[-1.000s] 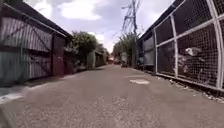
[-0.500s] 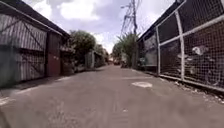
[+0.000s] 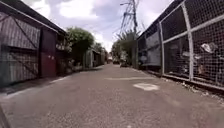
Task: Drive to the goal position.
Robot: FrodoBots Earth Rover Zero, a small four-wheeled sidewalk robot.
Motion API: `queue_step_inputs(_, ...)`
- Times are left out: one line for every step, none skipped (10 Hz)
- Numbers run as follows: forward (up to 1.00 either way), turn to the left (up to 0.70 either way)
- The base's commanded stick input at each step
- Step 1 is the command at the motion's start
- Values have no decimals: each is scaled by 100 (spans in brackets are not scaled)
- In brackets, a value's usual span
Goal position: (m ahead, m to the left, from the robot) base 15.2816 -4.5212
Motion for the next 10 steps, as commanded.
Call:
queue_step_inputs(70, 2)
queue_step_inputs(70, 2)
queue_step_inputs(70, 2)
queue_step_inputs(70, 2)
queue_step_inputs(70, 35)
queue_step_inputs(70, 34)
queue_step_inputs(70, 25)
queue_step_inputs(70, 5)
queue_step_inputs(70, 2)
queue_step_inputs(70, 0)
